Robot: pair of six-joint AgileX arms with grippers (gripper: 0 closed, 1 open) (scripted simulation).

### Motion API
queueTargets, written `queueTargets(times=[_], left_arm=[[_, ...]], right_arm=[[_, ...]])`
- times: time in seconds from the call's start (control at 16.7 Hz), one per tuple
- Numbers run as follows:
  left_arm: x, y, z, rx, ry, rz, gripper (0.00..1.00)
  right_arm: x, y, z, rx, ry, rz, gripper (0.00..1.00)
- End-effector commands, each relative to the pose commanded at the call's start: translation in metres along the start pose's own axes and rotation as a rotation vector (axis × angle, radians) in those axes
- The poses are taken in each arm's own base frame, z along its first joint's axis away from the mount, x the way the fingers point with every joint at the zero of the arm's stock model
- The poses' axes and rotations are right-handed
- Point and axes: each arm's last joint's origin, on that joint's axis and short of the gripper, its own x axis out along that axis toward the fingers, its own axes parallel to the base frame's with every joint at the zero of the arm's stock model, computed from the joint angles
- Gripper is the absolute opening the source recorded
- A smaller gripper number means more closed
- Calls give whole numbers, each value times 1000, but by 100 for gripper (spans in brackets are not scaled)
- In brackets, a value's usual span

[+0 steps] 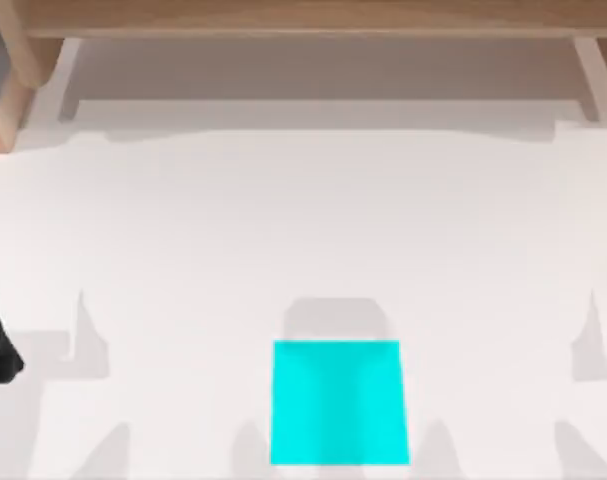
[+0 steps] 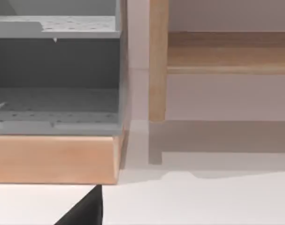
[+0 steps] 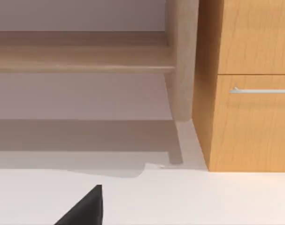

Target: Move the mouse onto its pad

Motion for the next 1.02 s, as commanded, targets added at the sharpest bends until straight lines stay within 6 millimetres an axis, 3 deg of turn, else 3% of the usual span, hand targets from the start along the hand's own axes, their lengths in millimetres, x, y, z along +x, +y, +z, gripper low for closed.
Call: queueTargets(times=[0.3, 0.6, 0.84, 1.02], left_arm=[[0, 0, 0, 0, 0, 0, 100], [0, 0, 0, 0, 0, 0, 100], [0, 0, 0, 0, 0, 0, 100], [0, 0, 0, 0, 0, 0, 100]], right_arm=[[0, -1, 11, 15, 48, -7, 100], [17, -2, 57, 80, 291, -29, 100], [65, -4, 87, 152, 630, -73, 100], [116, -7, 94, 208, 894, -127, 100]])
